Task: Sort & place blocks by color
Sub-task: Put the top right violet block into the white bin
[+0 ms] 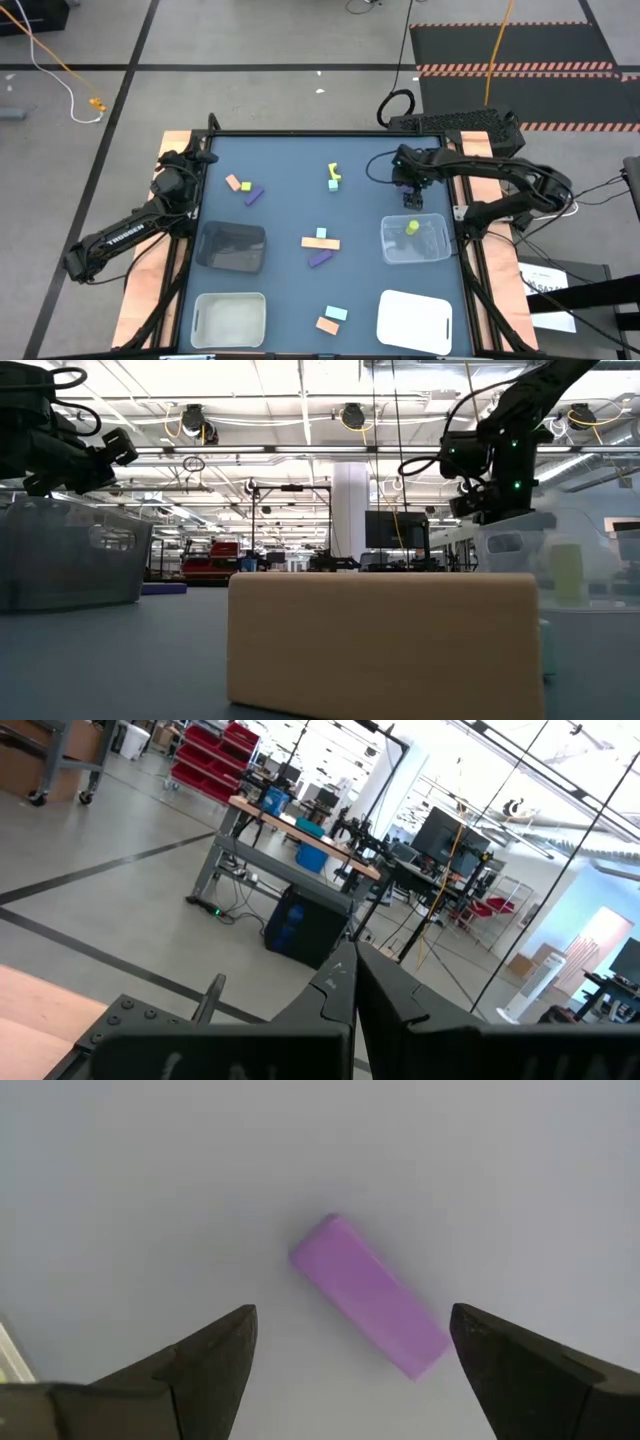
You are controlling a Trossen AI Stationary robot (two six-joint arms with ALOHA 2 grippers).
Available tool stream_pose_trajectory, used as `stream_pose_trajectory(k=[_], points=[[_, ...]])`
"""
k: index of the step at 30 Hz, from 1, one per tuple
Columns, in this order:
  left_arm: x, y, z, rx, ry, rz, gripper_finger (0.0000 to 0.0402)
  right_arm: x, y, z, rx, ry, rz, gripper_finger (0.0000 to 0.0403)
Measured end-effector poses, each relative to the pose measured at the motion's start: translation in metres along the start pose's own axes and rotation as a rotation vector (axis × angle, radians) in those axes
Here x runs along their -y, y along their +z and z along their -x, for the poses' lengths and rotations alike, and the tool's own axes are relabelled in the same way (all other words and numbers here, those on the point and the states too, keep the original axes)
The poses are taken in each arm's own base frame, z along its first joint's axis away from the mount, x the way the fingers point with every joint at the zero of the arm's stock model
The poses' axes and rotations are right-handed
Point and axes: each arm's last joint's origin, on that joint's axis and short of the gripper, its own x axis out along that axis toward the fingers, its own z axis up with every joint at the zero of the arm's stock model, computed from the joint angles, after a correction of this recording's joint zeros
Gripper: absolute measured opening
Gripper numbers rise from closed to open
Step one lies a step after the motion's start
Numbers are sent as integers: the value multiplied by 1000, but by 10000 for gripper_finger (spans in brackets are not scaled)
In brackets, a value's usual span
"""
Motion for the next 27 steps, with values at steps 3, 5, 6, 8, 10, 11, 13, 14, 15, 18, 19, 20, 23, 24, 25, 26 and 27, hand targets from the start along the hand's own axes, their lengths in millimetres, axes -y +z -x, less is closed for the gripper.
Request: stream_pose_trajectory(k=[3, 5, 6, 8, 10, 11, 13, 14, 15, 18, 19, 20, 23, 24, 25, 26, 27], points=[[0, 0, 0, 0, 0, 0, 10, 2, 0, 1, 11, 0, -5, 322], [0, 0, 0, 0, 0, 0, 10, 4, 0, -2, 16, 32, 5, 322], [0, 0, 0, 0, 0, 0, 10, 5, 0, -4, 18, 45, 14, 322], [0, 0, 0, 0, 0, 0, 10, 8, 2, -8, 18, 41, 26, 322], [0, 0, 0, 0, 0, 0, 10, 13, 3, -13, 25, 35, 24, 322], [0, 0, 0, 0, 0, 0, 10, 15, 4, -15, 29, 32, 16, 322], [0, 0, 0, 0, 0, 0, 10, 19, 4, -18, 33, 26, 2, 322], [0, 0, 0, 0, 0, 0, 10, 21, 4, -19, 30, 27, -1, 322], [0, 0, 0, 0, 0, 0, 10, 22, 3, -21, 20, 32, -2, 322], [0, 0, 0, 0, 0, 0, 10, 24, -1, -25, 1, 91, -23, 322], [0, 0, 0, 0, 0, 0, 10, 25, -2, -27, -3, 112, -32, 322], [0, 0, 0, 0, 0, 0, 10, 25, -2, -29, -11, 126, -39, 322], [0, 0, 0, 0, 0, 0, 10, 25, -2, -33, -23, 133, -38, 320], [0, 0, 0, 0, 0, 0, 10, 25, -1, -33, -24, 136, -35, 317], [0, 0, 0, 0, 0, 0, 10, 25, -1, -34, -26, 138, -34, 312], [0, 0, 0, 0, 0, 0, 10, 25, -1, -35, -26, 138, -33, 305], [0, 0, 0, 0, 0, 0, 10, 25, -1, -35, -26, 138, -32, 296]])
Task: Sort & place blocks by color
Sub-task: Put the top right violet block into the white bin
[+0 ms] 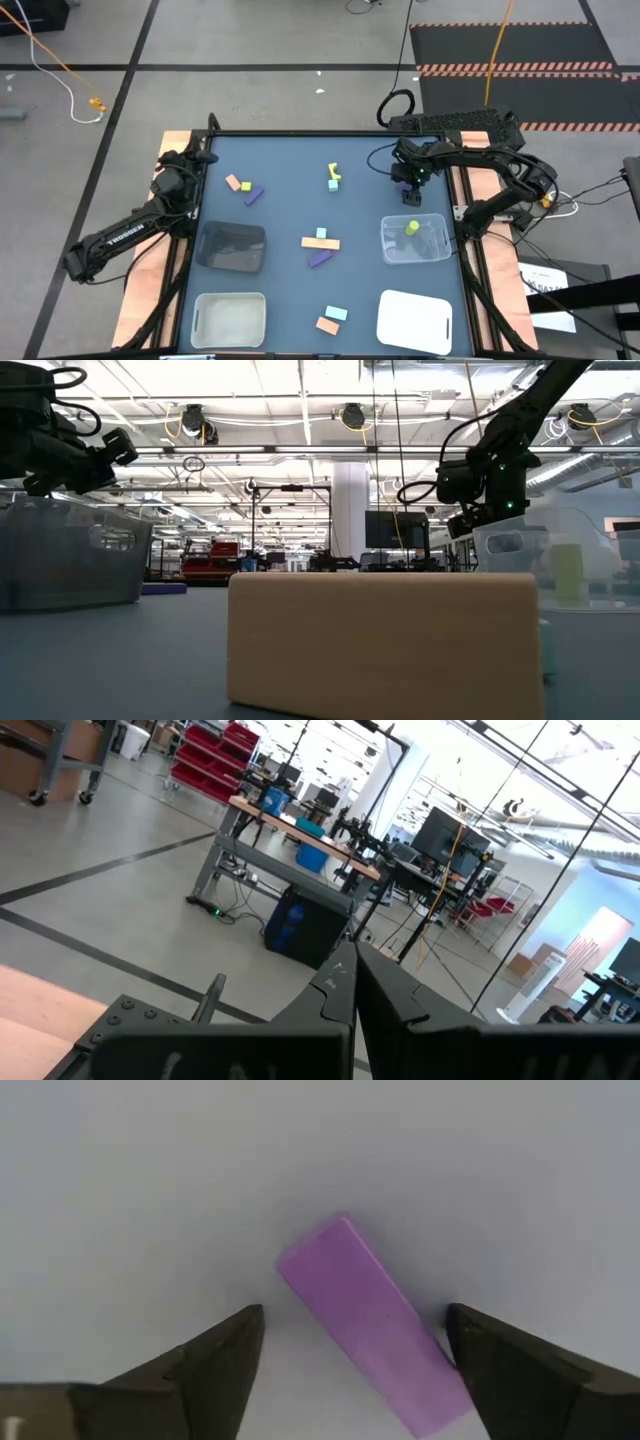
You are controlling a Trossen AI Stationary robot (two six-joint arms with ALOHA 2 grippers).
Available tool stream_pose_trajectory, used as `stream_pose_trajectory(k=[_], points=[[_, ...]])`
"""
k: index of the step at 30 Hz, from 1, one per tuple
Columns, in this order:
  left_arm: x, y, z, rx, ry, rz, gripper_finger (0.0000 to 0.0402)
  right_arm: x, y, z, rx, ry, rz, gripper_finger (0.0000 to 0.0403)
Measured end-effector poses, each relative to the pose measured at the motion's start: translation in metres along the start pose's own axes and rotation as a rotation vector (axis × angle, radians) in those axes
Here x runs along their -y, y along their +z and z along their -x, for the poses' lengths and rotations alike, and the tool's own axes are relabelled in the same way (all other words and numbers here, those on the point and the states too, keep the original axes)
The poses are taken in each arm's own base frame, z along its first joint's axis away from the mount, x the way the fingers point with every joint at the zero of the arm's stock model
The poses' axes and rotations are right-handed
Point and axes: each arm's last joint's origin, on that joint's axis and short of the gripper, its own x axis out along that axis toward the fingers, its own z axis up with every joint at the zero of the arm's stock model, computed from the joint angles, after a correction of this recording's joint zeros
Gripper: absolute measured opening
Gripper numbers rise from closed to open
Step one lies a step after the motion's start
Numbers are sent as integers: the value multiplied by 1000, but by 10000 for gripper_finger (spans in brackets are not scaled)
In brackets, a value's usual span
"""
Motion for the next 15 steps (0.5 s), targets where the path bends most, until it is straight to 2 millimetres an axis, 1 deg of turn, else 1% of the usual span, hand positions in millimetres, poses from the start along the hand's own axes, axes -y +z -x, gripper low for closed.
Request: stream_pose_trajectory(k=[3, 5, 11, 12, 15], points=[[0, 0, 0, 0, 0, 0, 10, 0, 0, 0, 0, 0, -3, 256], [0, 0, 0, 0, 0, 0, 10, 0, 0, 0, 1, -1, -24, 220], [0, 0, 0, 0, 0, 1, 10, 0, 1, 0, 9, -10, -89, 90], [0, 0, 0, 0, 0, 0, 10, 0, 1, 1, 13, -11, -99, 82], [0, 0, 0, 0, 0, 0, 10, 0, 1, 4, 34, -20, -136, 82]])
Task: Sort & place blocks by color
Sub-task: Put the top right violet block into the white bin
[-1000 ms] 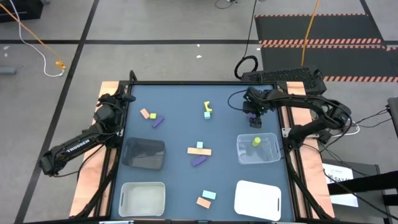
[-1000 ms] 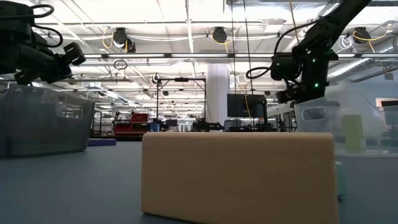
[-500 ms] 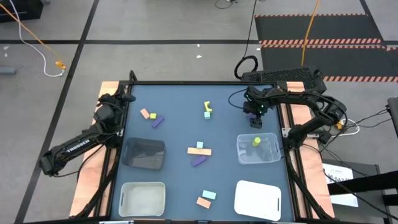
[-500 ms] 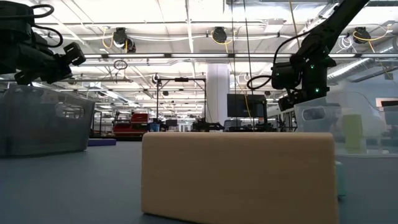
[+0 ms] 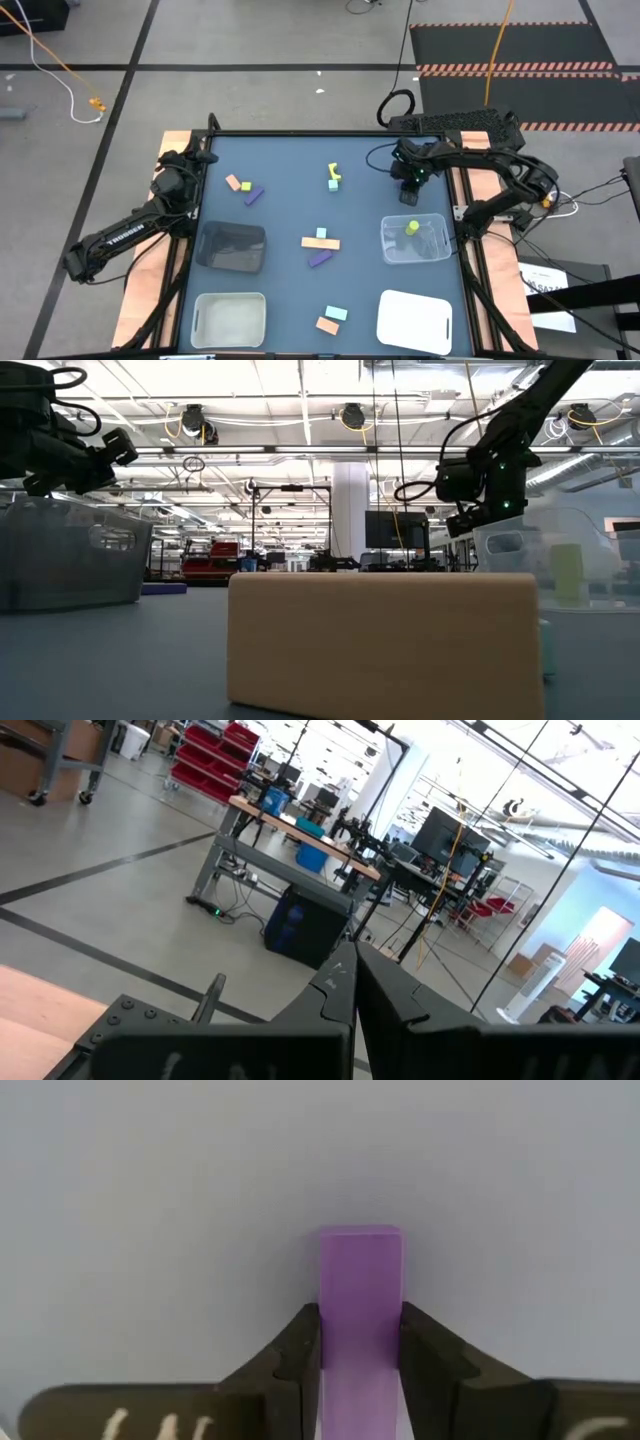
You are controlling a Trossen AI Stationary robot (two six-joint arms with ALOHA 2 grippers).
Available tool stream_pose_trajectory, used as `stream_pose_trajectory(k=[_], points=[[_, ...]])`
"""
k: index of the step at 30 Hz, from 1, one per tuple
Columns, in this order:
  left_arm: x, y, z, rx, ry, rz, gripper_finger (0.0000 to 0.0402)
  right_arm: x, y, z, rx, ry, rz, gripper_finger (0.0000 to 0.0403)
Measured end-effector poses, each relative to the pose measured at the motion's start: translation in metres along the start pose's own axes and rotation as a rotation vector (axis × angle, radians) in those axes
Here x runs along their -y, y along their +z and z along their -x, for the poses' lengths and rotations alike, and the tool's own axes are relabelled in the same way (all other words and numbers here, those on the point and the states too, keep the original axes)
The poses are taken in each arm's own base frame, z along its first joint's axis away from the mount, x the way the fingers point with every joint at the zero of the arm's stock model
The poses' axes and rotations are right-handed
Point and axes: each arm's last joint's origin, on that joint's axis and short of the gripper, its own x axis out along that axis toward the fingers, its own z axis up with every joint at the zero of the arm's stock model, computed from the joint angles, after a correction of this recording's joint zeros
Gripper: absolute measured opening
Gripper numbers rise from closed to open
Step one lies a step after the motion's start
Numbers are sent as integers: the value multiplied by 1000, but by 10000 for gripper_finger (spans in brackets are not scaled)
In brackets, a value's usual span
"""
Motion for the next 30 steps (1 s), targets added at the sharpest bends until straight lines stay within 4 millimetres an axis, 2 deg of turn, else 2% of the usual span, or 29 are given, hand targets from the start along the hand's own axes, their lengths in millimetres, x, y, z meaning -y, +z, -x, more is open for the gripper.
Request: stream_pose_trajectory(k=[6, 13, 18, 22, 25, 30], points=[[0, 0, 0, 0, 0, 0, 10, 1, 10, 22, 212, -51, -149, 82], [0, 0, 0, 0, 0, 0, 10, -9, 51, 68, 823, 70, -186, 82], [0, 0, 0, 0, 0, 0, 10, -33, 79, 106, 1269, 193, -106, 82], [0, 0, 0, 0, 0, 0, 10, -63, 88, 131, 1553, 307, 12, 82], [0, 0, 0, 0, 0, 0, 10, -84, 88, 143, 1671, 365, 73, 82], [0, 0, 0, 0, 0, 0, 10, -108, 87, 145, 1698, 329, 12, 82]])
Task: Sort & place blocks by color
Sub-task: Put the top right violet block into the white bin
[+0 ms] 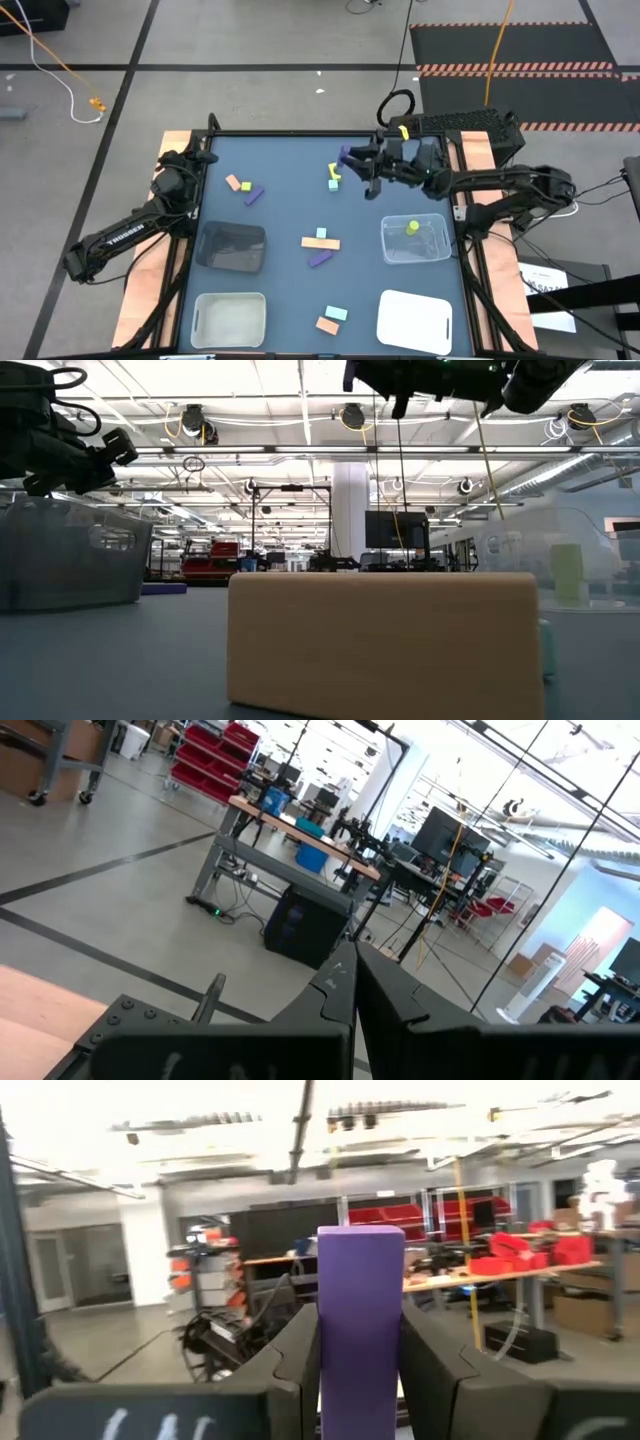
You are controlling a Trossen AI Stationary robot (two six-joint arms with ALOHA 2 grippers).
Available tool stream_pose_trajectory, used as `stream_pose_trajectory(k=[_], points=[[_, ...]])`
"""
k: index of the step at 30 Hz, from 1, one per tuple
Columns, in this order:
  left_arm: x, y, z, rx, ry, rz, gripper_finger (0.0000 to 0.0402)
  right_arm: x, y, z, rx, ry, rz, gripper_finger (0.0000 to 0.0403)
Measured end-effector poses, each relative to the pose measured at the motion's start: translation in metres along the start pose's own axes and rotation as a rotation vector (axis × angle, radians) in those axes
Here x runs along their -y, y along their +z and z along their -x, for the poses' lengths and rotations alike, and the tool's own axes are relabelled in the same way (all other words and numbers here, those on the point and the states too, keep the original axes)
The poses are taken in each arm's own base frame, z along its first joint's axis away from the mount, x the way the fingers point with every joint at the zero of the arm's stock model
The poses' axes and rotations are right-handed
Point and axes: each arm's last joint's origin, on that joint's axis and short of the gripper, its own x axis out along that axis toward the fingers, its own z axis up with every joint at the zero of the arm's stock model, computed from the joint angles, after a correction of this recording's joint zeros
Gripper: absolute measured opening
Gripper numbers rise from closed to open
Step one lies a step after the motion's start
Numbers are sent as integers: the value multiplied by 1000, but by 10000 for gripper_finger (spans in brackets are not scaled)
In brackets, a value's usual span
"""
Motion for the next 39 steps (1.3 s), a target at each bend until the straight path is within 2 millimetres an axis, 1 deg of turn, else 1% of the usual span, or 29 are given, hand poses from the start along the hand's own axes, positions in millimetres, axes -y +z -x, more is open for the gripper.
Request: stream_pose_trajectory(k=[4, 7, 14, 19, 23, 26, 33, 36, 39], points=[[0, 0, 0, 0, 1, 0, 10, -16, -5, -1, -24, -29, -17, 82], [0, 0, 0, 0, 1, 0, 10, -29, -12, 0, -78, -10, -97, 82], [0, 0, 0, 0, 1, 0, 10, -65, -34, 6, -312, 29, -533, 82], [0, 0, 0, 0, 0, 0, 10, -94, -44, 17, -467, 48, -735, 82], [0, 0, 0, 0, 0, 0, 10, -111, -49, 28, -576, -4, -905, 82], [0, 0, 0, 0, 1, 0, 10, -116, -49, 35, -652, -30, -1012, 82], [0, 0, 0, 0, 0, 0, 10, -127, -43, 60, -917, -103, -1283, 82], [0, 0, 0, 0, 0, 0, 10, -136, -37, 70, -989, -91, -1340, 82], [0, 0, 0, 0, 0, 0, 10, -149, -34, 83, -1105, -77, -1389, 82]])
